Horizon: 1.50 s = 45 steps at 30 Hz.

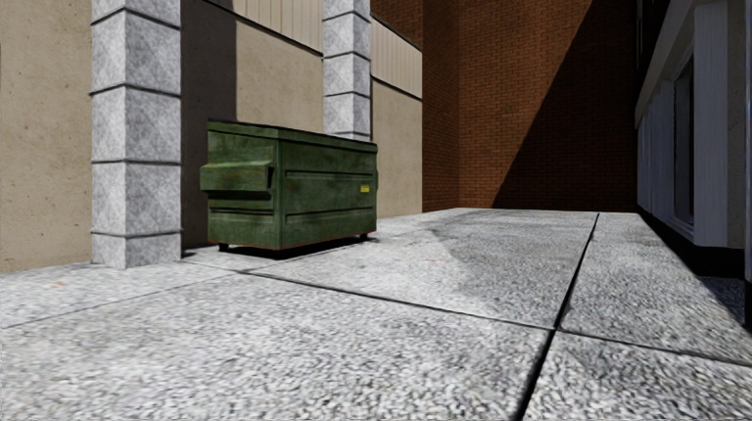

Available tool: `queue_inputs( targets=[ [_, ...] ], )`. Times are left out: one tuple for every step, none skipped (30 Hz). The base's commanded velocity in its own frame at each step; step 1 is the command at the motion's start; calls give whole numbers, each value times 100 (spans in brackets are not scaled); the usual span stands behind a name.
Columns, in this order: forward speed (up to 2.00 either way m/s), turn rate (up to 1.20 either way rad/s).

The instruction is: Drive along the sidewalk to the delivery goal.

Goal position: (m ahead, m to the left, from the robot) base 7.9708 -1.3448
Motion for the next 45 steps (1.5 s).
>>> queue_inputs(
  targets=[
    [200, -56],
    [200, -56],
    [200, -56],
    [200, -56],
    [200, -56],
    [200, -56],
    [200, -5],
    [200, -5],
    [200, 0],
    [200, 0],
    [200, 0],
    [200, 0],
    [200, 0],
    [200, 0],
    [200, 0],
    [200, 0],
    [200, 0],
    [200, 0],
    [200, 0],
    [200, 0],
    [200, 0],
    [200, 0],
    [200, 0],
    [200, 0],
    [200, 0],
    [200, -2],
    [200, -6],
    [200, -6],
    [200, -13],
    [200, -17],
    [200, -17],
    [200, -21],
    [200, -26],
    [200, -31],
    [200, -31],
    [200, -32],
    [200, -25],
    [200, -25],
    [200, 0],
    [200, 0],
    [200, 0],
    [200, 0],
    [200, 0],
    [200, 0],
    [200, 0]
  ],
)
